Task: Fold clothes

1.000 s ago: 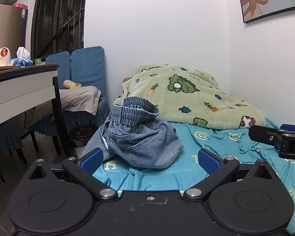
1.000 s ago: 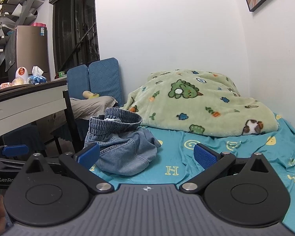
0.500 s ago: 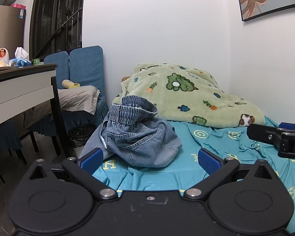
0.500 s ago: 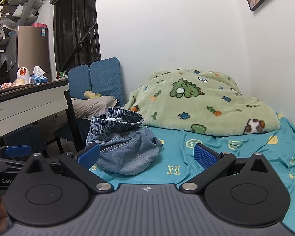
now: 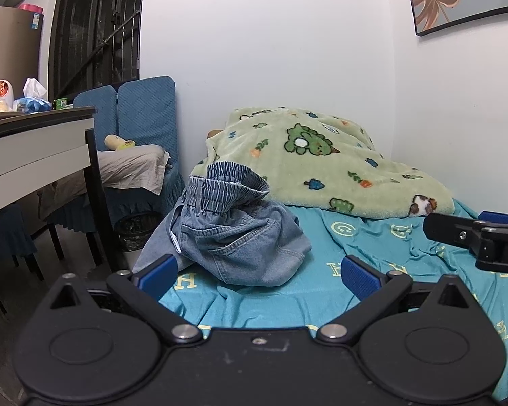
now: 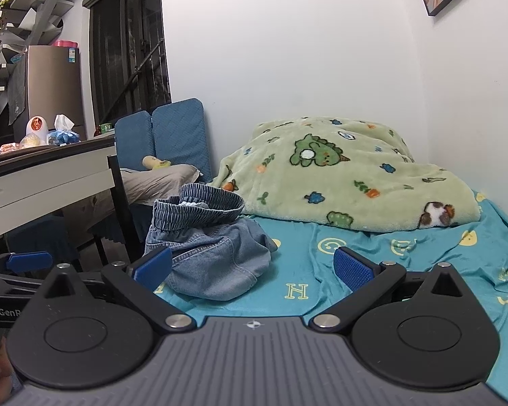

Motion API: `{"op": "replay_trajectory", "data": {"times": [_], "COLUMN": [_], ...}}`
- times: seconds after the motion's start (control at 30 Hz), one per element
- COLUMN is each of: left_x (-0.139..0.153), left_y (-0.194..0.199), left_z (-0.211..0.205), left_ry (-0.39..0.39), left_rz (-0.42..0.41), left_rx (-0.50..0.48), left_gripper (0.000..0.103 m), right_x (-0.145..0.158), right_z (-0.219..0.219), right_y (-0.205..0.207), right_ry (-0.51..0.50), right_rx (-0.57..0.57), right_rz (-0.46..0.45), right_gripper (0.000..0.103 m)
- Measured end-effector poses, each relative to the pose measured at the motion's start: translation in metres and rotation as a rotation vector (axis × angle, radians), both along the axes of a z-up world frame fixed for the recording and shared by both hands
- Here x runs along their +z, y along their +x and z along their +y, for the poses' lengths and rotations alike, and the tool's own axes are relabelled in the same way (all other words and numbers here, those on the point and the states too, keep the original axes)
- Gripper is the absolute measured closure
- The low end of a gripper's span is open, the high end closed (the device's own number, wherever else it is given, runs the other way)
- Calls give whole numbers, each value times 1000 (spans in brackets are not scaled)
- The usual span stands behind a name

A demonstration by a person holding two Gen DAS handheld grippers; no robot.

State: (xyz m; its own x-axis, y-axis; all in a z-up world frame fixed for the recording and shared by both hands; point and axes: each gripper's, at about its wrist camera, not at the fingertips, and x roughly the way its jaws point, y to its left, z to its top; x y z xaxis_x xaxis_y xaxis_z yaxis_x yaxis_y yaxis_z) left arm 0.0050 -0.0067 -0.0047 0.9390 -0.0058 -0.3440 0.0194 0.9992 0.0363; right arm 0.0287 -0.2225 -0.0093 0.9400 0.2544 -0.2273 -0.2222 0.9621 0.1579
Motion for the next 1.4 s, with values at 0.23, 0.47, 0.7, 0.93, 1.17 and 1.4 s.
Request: {"op": "replay_trajectory", "data": {"times": [0.23, 0.47, 0.7, 0.93, 1.17, 1.4], "left_x": [0, 2, 6, 20, 43, 39], "left_y": [-2, 2, 20, 74, 150, 236], "left_z": [1, 2, 20, 34, 56, 84], "left_ry": [-4, -16, -156, -281, -344, -272], "left_rz": [7, 20, 131, 222, 209, 193], "left_rx": [-4, -5, 20, 28, 74, 183], "left_gripper": [0, 0, 0, 1, 1, 2], "right_x": [0, 0, 0, -5, -15, -30], "right_z": [0, 0, -2, -7, -13, -14], "right_y": [0, 0, 1, 4, 18, 47], "right_ry": [-1, 1, 3, 10, 24, 49], "right_rx": [0, -1, -4, -26, -42, -47], "right_rz": [-1, -2, 2, 27, 58, 117], "right_gripper": [0, 0, 0, 0, 0, 0]}}
